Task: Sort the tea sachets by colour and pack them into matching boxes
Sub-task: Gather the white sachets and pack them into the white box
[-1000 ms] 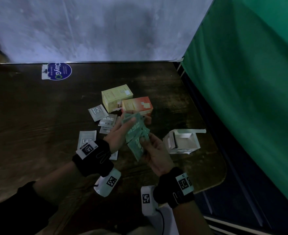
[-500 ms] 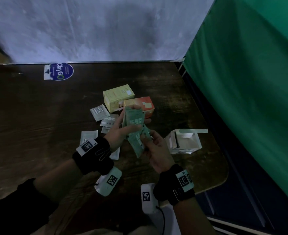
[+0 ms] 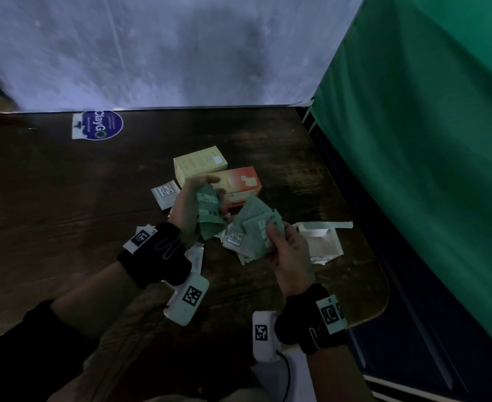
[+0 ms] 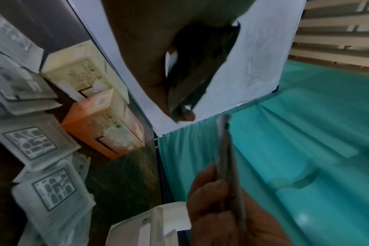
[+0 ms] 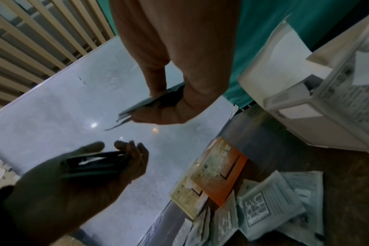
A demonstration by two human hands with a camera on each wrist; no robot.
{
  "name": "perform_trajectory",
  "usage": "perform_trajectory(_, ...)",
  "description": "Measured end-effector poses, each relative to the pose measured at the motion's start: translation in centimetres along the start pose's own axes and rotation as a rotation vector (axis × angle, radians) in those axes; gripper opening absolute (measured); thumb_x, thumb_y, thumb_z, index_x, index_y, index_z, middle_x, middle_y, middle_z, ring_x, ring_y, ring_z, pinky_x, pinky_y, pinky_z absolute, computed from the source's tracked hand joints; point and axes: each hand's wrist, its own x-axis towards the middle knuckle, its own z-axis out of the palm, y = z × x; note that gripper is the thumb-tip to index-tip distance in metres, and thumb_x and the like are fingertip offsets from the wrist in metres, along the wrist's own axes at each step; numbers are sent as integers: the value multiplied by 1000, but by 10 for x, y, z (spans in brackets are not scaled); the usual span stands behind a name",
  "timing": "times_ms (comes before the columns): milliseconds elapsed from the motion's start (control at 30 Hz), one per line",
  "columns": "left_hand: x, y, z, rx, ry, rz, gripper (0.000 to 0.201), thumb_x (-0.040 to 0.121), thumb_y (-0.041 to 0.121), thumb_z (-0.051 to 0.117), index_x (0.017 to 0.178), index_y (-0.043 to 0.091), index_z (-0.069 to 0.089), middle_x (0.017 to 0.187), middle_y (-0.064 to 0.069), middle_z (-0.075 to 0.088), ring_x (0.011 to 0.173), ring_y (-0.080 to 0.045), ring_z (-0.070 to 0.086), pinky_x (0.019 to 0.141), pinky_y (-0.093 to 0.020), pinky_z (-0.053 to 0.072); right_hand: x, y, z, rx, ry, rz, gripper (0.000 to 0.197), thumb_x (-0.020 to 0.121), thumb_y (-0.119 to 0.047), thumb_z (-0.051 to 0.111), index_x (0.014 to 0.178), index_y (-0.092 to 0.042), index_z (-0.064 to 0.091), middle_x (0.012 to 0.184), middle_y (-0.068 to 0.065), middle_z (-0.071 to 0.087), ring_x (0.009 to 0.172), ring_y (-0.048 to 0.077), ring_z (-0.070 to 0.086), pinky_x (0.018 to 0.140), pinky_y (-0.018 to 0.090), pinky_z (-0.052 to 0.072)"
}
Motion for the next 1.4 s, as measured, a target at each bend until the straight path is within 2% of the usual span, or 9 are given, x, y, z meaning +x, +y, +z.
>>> perform_trajectory(133, -3, -7, -1, 213, -40, -88, 22, 93, 17, 46, 110, 10, 58, 93, -12, 67, 74, -23, 67, 65, -35, 56, -1, -12, 2, -32, -70, -7, 40, 82, -27, 62, 117, -6, 61, 113, 13, 69, 104, 27, 66, 89, 45, 54)
perform_trajectory(267, -4, -20, 3, 367, -8, -10, 21, 90, 6, 55, 109, -1, 59, 102, -14, 68, 82, -21, 70, 69, -33, 59, 2, -7, 14, -171, -64, -24, 22, 91, -17, 60, 113, -15, 59, 109, 7, 69, 101, 24, 66, 86, 48, 55)
perform_trajectory(400, -5, -17, 5, 403, 9, 35, 8, 86, 4, 60, 92, 7, 64, 85, -5, 73, 75, -20, 71, 62, -31, 58, 2, -4, 16, -147, -15, -46, 18, 90, -13, 61, 108, -15, 59, 104, 7, 69, 97, 24, 67, 82, 48, 57)
perform_trajectory(567, -6, -14, 1, 230, -6, -55, 19, 95, 1, 42, 104, 7, 58, 92, -8, 69, 81, -23, 68, 70, -35, 60, 5, -2, 10, -78, 47, -40, 25, 88, -10, 64, 113, -11, 57, 107, 8, 69, 99, 25, 67, 78, 44, 58)
perform_trajectory(700, -9, -10, 0, 428, -53, 23, 16, 92, 2, 50, 98, 11, 61, 85, 0, 72, 78, -18, 70, 72, -34, 59, 6, -9, 4, -150, -36, -71, 38, 87, -9, 65, 123, -10, 55, 112, 8, 69, 101, 22, 68, 80, 42, 58)
perform_trajectory(867, -8, -6, 1, 576, -80, 58, 22, 90, 2, 54, 97, 20, 64, 89, 2, 71, 81, -16, 68, 75, -32, 56, 7, -17, 3, -177, -145, -17, 26, 91, -9, 59, 117, -8, 61, 112, 12, 68, 102, 27, 67, 83, 47, 57)
perform_trajectory(1100, -4, -19, 7, 227, -207, 11, 39, 95, 17, 47, 134, 15, 48, 115, -11, 64, 103, -27, 62, 85, -38, 53, 3, -2, 18, -105, -162, 60, 29, 90, -10, 60, 118, -6, 62, 114, 13, 69, 104, 26, 67, 83, 38, 57)
perform_trajectory(1200, -1, -22, 12, 160, -43, 64, 31, 100, 21, 38, 128, 14, 49, 99, -5, 65, 92, -21, 63, 77, -31, 55, 4, 1, 23, -106, -82, -2, 32, 88, -10, 63, 119, -4, 62, 114, 14, 69, 105, 27, 67, 85, 40, 56)
perform_trajectory(1400, -2, -17, -3, 326, -34, -120, 48, 87, 54, 45, 124, 24, 56, 123, -9, 62, 109, -27, 62, 87, -43, 52, 6, -8, 14, -201, -17, -162, 25, 83, -9, 69, 108, -9, 67, 105, 13, 72, 98, 26, 69, 81, 42, 58)
